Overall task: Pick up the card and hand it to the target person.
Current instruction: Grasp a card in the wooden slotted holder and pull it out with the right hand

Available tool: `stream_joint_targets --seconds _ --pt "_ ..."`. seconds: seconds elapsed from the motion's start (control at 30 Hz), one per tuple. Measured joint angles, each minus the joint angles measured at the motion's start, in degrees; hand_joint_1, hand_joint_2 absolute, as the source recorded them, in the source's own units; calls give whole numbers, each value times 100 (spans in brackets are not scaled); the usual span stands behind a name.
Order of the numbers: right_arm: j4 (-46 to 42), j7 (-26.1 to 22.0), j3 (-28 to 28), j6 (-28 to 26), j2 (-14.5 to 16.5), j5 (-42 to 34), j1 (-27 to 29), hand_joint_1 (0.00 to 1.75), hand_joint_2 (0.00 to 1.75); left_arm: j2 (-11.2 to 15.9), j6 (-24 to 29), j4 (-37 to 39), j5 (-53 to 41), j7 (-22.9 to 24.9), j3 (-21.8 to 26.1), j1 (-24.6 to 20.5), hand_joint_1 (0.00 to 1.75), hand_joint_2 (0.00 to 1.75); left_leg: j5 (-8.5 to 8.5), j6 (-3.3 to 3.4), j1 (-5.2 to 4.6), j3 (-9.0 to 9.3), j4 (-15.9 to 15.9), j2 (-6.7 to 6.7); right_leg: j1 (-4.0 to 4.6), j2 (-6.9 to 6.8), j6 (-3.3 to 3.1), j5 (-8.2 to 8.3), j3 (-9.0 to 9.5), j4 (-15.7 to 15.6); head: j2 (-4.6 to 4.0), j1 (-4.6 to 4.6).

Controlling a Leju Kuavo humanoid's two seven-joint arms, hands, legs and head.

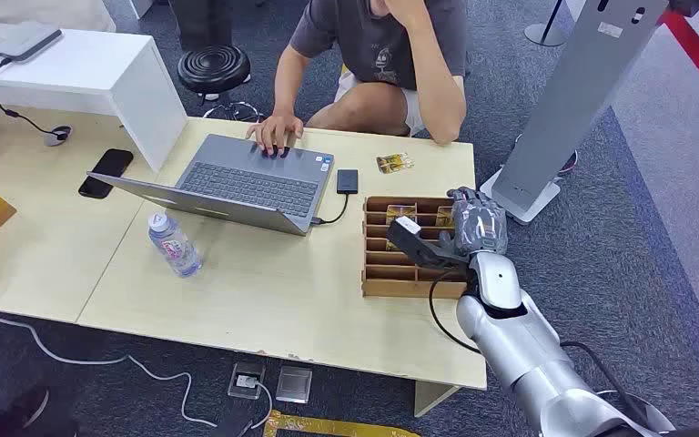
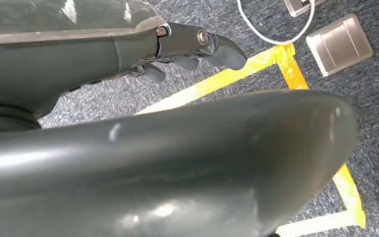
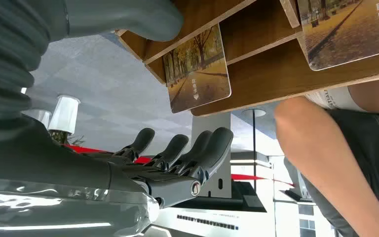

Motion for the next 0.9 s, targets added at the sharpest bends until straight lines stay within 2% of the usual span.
stream_joint_targets --seconds 0.23,0.43,0.63,0.9 --pt "11 -2 3 12 14 17 2 63 175 0 0 0 0 0 0 0 0 0 0 0 0 0 0 0 0 0 0 0 0 0 0 0" --pt "33 13 11 67 22 46 4 82 175 0 0 0 0 3 0 1 0 0 0 0 0 0 0 0 0 0 0 0 0 0 0 0" --pt "38 48 18 87 39 55 6 75 175 0 0 0 0 11 0 2 0 0 0 0 0 1 0 0 0 0 0 0 1 0 0 -3" --pt "38 54 22 96 54 61 13 77 175 0 0 0 1 13 0 2 0 0 0 0 0 1 0 0 0 0 0 0 1 0 0 -2"
